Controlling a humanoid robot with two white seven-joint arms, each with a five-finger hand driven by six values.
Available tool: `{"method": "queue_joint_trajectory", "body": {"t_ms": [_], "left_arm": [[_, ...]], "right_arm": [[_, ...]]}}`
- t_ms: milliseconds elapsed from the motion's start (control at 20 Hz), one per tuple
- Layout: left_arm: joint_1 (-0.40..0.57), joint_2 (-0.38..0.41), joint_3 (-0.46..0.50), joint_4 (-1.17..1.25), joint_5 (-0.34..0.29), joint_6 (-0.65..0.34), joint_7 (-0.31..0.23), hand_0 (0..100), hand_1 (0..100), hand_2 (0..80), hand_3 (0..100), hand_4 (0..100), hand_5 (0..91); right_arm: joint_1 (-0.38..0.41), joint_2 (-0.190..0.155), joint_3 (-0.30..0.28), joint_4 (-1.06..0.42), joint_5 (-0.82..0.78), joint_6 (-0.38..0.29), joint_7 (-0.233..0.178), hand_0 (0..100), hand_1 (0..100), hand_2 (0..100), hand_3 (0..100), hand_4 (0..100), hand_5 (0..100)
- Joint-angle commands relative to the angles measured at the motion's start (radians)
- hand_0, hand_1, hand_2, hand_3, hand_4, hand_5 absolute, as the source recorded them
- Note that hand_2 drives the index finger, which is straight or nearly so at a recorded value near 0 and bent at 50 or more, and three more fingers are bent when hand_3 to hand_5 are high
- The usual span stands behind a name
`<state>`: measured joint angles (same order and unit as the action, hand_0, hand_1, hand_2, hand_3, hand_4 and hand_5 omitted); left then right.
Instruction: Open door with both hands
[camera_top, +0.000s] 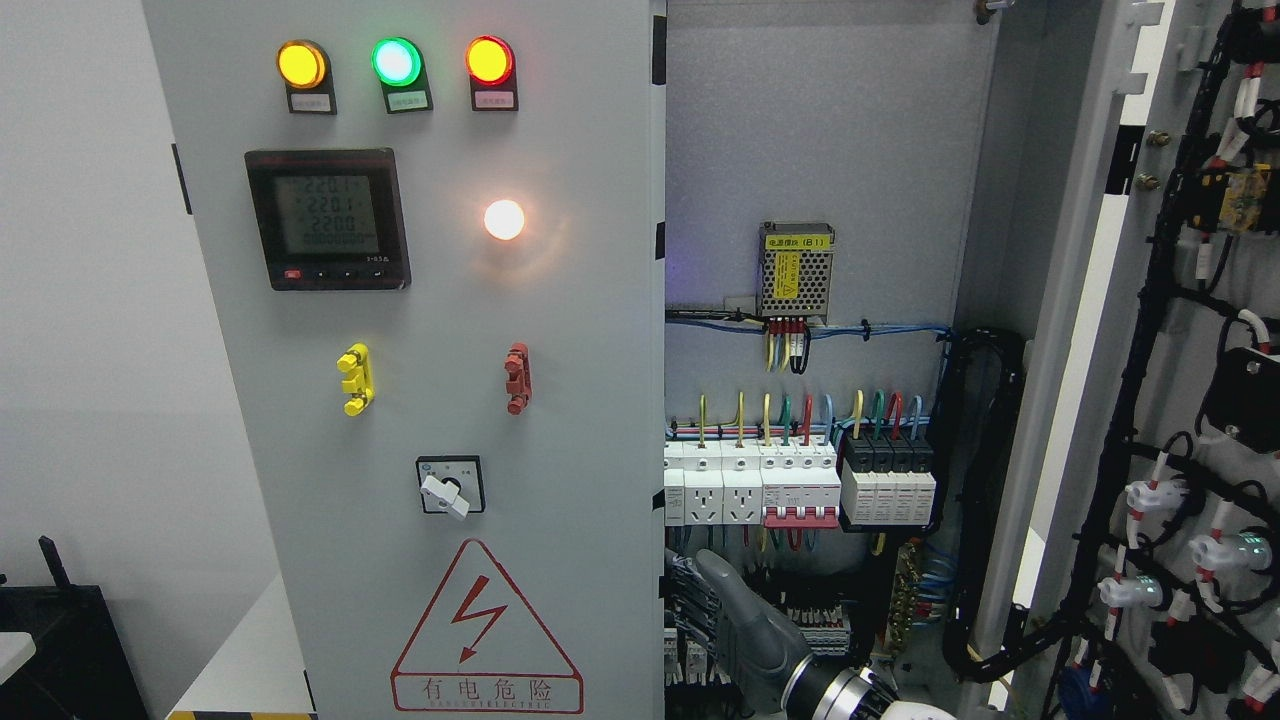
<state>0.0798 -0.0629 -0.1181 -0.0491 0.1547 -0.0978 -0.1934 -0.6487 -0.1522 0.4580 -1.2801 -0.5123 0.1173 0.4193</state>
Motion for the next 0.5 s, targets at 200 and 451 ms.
{"method": "queue_joint_trajectory", "body": {"t_ms": [200, 451], "left_arm": [[0.0, 0.0, 0.0, 0.0, 0.0, 0.0, 0.0, 0, 0, 0.0, 0, 3, 0.0], [0.0, 0.0, 0.0, 0.0, 0.0, -0.002, 0.0, 0, 0, 0.0, 0, 3, 0.0]], "right_arm": [[-0.003, -0.001, -0.001, 0.007, 0.0, 0.001, 0.024, 11, 0, 0, 0, 0, 0], [-0.003, -0.001, -0.001, 0.005, 0.0, 0.001, 0.036, 11, 0, 0, 0, 0, 0]]}}
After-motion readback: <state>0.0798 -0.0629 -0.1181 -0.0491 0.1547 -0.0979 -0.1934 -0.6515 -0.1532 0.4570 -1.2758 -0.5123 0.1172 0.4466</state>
